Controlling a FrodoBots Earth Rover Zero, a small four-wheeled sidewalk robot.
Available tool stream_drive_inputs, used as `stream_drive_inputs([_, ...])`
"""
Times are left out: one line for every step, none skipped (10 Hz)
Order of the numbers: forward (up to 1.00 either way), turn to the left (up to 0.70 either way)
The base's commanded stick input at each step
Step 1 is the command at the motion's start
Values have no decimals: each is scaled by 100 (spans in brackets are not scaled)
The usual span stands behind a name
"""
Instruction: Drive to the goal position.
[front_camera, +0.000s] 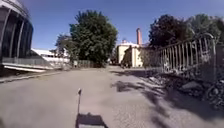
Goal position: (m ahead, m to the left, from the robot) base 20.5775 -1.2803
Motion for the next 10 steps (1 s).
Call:
stream_drive_inputs([70, 0])
stream_drive_inputs([70, 0])
stream_drive_inputs([70, 0])
stream_drive_inputs([70, 0])
stream_drive_inputs([70, 0])
stream_drive_inputs([70, 0])
stream_drive_inputs([70, 0])
stream_drive_inputs([70, 0])
stream_drive_inputs([70, 0])
stream_drive_inputs([70, 0])
